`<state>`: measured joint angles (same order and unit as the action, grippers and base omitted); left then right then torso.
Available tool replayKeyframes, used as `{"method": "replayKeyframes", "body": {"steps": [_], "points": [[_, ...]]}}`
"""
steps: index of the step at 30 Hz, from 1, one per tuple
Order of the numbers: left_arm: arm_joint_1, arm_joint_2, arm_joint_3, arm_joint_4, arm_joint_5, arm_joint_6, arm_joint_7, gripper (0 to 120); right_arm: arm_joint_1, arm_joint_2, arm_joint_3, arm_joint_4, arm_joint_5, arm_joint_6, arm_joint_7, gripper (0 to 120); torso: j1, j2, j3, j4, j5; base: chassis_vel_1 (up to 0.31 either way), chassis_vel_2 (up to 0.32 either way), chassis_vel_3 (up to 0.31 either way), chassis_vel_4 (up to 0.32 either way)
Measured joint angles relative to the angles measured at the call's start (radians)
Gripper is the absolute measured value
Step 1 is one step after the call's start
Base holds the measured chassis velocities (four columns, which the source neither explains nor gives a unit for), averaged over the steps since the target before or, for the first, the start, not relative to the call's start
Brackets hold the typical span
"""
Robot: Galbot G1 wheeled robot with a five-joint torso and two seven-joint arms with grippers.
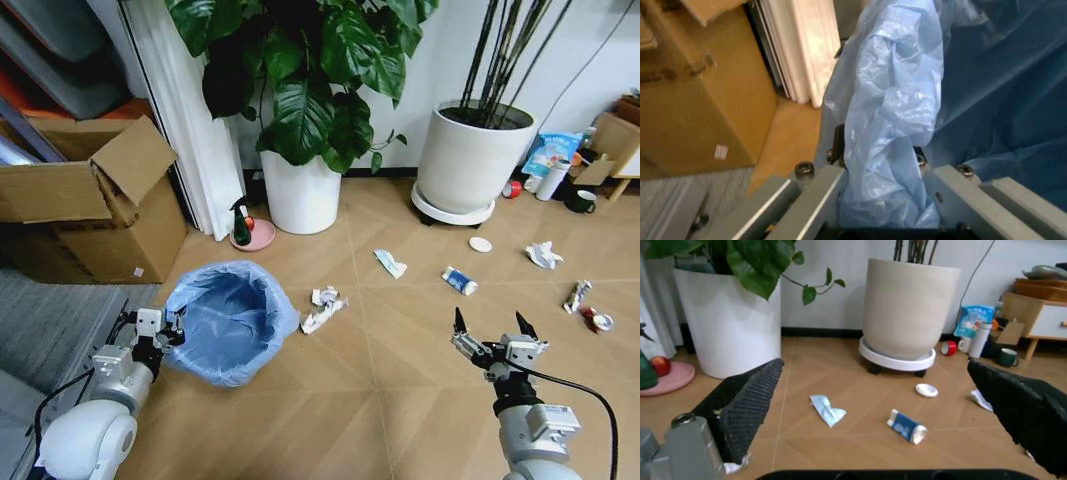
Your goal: Pick up the trash bin and place the garbage on the floor into it.
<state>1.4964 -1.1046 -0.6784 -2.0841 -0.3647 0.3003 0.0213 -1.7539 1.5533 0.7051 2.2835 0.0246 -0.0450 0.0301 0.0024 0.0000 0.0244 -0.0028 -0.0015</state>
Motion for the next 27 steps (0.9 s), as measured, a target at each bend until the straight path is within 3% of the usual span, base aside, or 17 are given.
{"method": "replayKeyframes", "body": {"steps": [7,17,27], "points": [[0.007,-0.004,0.002,-0.010,-0.012,0.014,-0.004,1,0.007,-0.004,0.002,-0.010,0.002,0.000,0.000,100,0.000,0.000,0.000,0.0001,-0.0005,-0.137,0.320,0.141,-0.313],[0.018,0.021,0.024,-0.030,-0.116,0.117,-0.047,1,0.020,-0.035,-0.005,-0.035,0.026,-0.009,0.003,100,0.000,0.000,0.000,0.0000,-0.0003,-0.148,0.262,0.146,-0.256],[0.019,0.048,0.054,-0.005,-0.171,0.200,-0.101,1,0.105,-0.182,-0.073,-0.170,0.189,-0.062,0.029,100,0.000,0.000,0.000,0.0002,-0.0001,-0.047,0.020,0.036,-0.012]]}}
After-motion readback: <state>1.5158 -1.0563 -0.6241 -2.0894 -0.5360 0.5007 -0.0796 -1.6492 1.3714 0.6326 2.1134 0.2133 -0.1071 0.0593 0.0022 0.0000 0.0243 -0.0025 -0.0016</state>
